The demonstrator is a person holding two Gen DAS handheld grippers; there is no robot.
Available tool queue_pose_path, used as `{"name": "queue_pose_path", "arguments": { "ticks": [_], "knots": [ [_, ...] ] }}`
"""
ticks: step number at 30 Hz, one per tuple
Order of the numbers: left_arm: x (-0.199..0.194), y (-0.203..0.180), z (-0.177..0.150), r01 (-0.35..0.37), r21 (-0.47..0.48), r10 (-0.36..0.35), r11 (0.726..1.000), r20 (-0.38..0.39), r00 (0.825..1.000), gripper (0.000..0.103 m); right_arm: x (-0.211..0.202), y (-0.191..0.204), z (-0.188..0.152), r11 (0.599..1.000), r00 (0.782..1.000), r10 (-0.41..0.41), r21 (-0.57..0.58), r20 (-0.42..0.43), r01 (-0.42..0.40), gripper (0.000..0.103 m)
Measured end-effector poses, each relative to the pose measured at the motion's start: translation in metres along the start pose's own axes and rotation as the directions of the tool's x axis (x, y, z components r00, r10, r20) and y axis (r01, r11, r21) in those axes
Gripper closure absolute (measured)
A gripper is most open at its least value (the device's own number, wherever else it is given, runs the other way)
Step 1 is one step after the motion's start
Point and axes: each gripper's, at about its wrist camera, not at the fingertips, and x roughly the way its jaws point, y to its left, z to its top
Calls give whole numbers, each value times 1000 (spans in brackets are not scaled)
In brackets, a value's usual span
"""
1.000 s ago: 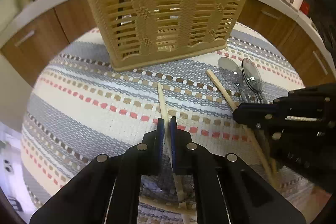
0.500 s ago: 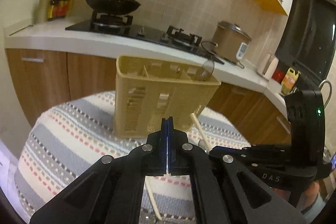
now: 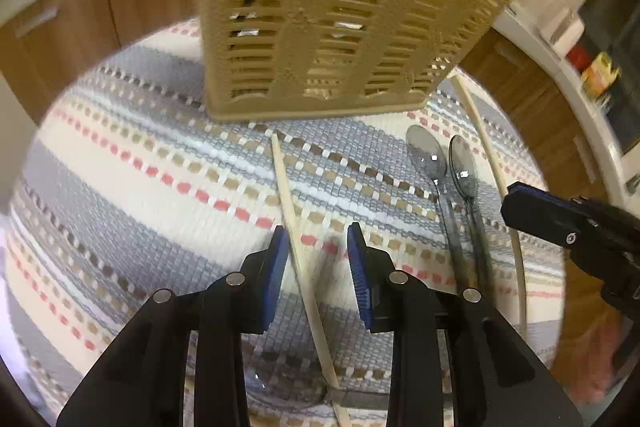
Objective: Organize utensils
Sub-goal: 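Carry the chopstick to the basket with the left tool while the right tool does likewise, both releasing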
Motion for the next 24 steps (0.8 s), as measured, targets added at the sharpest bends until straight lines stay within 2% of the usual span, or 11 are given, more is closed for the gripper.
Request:
{"name": "queue_pose_path", "arguments": {
  "ticks": [2,5,7,9,12,15,18,19,21,22,24],
  "knots": [
    [5,-14,3,-120,64,121,991,-3,993,94,0,-3,1,1000,1000,-9,6,-3,9,99],
    [6,-24,4,-173,105,172,979,10,985,100,-4,-6,1,1000,1000,-12,16,-4,12,99],
    [2,-21,4,-115,75,113,991,32,993,100,-8,-5,1,1000,1000,-12,4,2,12,99],
    [-9,-21,-2,-62,51,56,997,104,993,100,-15,-3,-1,1000,1000,-8,-11,19,8,99],
    [-45,-20,-9,16,45,-26,999,246,969,100,-32,3,-1,999,997,-4,-41,79,7,99],
    [-83,-22,-8,73,51,-87,996,394,915,100,-53,11,4,998,987,16,-60,163,-6,99],
    [-124,-24,-2,125,65,-140,990,540,830,100,-72,18,11,997,968,36,-75,247,-18,99],
    [-139,-24,0,128,72,-146,989,601,786,100,-81,22,14,996,956,46,-83,290,-23,99],
    [-161,-26,2,135,78,-152,988,674,723,100,-93,26,21,995,931,53,-95,362,-20,99],
    [-171,-26,6,141,85,-159,986,720,675,100,-98,28,24,995,919,58,-99,391,-21,99],
    [-184,-26,9,122,83,-141,989,779,610,100,-108,30,33,994,888,66,-103,456,-21,99]
  ]
}}
